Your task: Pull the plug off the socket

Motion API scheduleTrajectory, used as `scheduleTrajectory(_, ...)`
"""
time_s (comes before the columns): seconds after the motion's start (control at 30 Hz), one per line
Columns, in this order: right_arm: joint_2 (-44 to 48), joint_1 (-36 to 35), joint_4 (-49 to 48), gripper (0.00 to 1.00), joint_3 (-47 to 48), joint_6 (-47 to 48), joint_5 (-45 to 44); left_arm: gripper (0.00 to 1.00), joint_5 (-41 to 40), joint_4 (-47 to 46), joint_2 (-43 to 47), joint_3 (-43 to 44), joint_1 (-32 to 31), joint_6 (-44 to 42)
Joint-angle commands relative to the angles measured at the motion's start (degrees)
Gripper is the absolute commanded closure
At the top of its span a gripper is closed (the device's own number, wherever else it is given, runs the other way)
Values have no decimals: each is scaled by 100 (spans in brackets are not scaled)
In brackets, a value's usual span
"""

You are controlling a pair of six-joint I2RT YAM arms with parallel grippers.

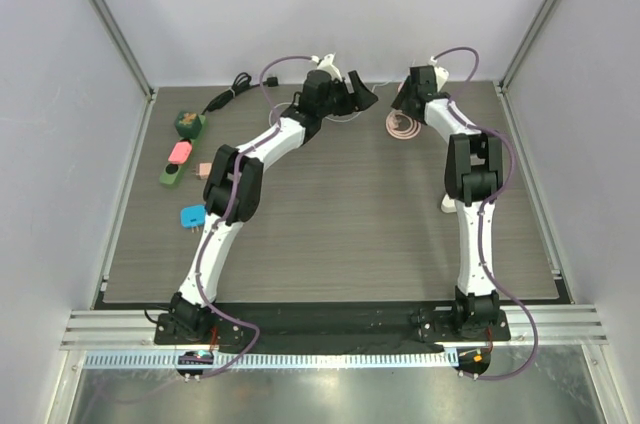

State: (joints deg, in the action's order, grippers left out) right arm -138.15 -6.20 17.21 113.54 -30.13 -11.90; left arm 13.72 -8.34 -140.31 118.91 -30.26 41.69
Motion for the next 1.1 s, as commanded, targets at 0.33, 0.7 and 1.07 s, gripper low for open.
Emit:
scheduleTrajectory(0.33, -230, -575, 1222, 40, 617, 385, -629, 22, -352, -537, 680, -693, 11, -784)
scheduleTrajectory(0.7, 736, -944, 1514, 53, -621, 288, -269, 22, -1116, -1081, 1208, -1467, -155, -1242)
scheduleTrajectory(1.07, 2546, -945, 425, 39, -1826, 657, -1549, 24, -344, -906, 751, -818, -393, -1093)
